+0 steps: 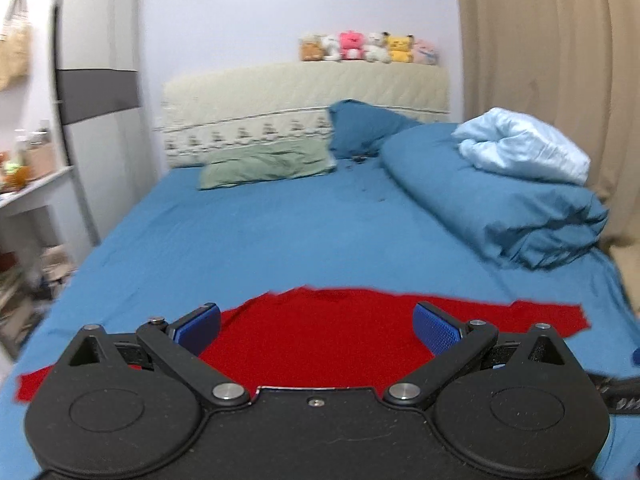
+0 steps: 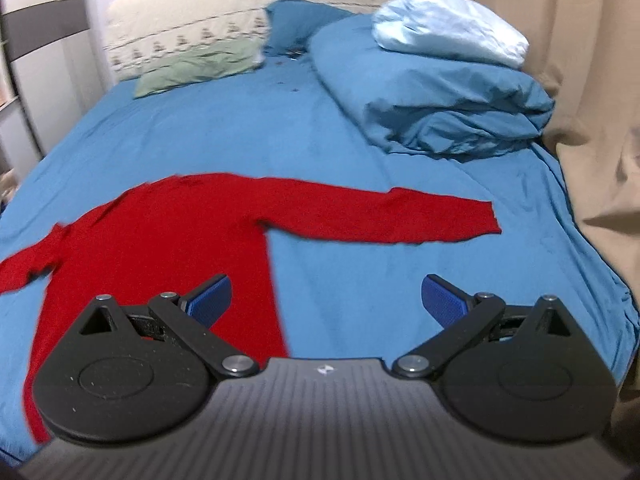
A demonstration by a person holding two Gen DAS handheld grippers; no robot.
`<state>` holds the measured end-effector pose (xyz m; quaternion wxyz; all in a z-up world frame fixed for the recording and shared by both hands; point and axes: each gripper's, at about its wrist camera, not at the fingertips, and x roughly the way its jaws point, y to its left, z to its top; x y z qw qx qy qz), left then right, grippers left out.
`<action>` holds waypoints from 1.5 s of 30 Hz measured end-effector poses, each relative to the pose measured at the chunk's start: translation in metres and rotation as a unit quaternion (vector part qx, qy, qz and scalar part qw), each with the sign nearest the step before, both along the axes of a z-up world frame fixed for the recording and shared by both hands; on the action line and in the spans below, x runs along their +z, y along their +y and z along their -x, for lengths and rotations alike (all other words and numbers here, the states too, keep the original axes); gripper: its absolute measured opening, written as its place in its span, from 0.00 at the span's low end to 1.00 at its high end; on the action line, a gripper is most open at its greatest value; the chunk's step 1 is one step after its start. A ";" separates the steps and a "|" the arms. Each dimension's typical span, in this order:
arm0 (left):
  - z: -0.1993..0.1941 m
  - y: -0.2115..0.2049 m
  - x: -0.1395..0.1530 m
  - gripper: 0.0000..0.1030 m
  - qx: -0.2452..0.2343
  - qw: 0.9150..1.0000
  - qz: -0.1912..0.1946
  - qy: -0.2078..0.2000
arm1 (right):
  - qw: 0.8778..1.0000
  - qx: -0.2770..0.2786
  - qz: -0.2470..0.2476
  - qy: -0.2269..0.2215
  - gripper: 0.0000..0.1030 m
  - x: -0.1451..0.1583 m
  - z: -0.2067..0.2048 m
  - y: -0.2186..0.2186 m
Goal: Fold small clothes
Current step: 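Lower the right tool onto the sweater sleeve and close on its cuff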
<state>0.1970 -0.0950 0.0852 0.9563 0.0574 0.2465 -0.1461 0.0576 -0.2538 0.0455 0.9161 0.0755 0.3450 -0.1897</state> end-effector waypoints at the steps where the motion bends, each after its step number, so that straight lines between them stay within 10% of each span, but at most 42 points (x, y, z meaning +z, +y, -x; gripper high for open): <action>1: -0.018 -0.010 -0.006 1.00 -0.012 1.000 0.008 0.005 | 1.000 -0.003 0.008 0.008 1.00 -0.006 -0.014 -0.010; 15: -0.207 -0.114 -0.190 1.00 -0.034 0.988 -0.049 0.139 | 0.994 -0.098 -0.051 0.003 1.00 -0.165 -0.122 -0.154; 24: -0.261 -0.131 -0.264 0.92 -0.023 0.972 -0.050 0.227 | 0.959 -0.214 -0.155 -0.098 0.83 -0.226 -0.116 -0.241; 34: -0.285 -0.139 -0.270 1.00 -0.025 0.970 -0.047 0.239 | 0.957 -0.238 -0.131 -0.101 0.20 -0.230 -0.139 -0.273; 45: -0.271 -0.064 -0.214 0.98 -0.030 0.981 0.010 0.192 | 0.975 -0.098 -0.112 -0.165 0.19 -0.130 -0.207 -0.206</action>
